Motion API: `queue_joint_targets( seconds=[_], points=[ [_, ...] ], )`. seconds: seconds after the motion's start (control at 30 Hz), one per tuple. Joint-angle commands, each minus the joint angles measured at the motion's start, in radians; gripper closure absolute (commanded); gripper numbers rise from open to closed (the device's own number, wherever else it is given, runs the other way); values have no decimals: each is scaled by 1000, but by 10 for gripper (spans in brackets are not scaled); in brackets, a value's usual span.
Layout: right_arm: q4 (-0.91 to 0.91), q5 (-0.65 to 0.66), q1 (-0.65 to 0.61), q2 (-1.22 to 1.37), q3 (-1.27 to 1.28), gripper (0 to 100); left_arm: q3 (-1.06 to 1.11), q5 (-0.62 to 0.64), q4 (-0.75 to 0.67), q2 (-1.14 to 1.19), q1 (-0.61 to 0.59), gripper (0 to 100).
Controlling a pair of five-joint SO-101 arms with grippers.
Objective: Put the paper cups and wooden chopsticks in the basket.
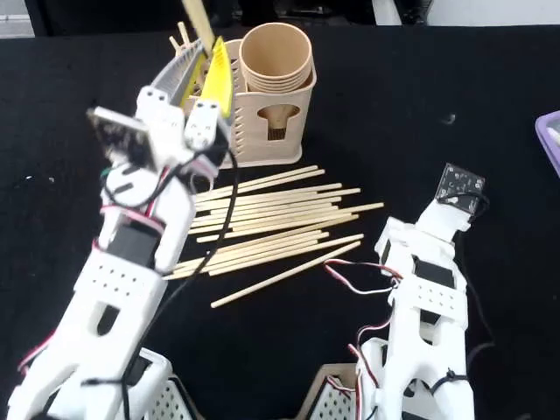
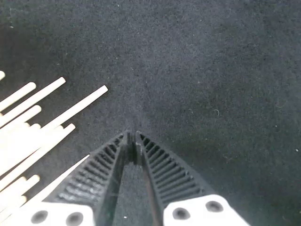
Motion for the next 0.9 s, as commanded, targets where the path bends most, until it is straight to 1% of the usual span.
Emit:
queue_joint_targets(
  seconds=[0.0, 0.13, 0.27, 0.57, 0.87],
  points=[
    [-15, -9, 8, -28, -31, 984, -191, 2, -25, 163, -31, 970],
    [-15, -9, 8, -28, -31, 983, -294, 5, -25, 299, -90, 970],
    [-15, -9, 8, -28, -31, 983, -325, 9, -25, 394, -139, 970],
    [-15, -9, 8, -28, -31, 983, -317, 9, -20, 506, -131, 970],
    [-15, -9, 8, -28, -33, 983, -294, 11, -18, 514, -137, 965]
  ],
)
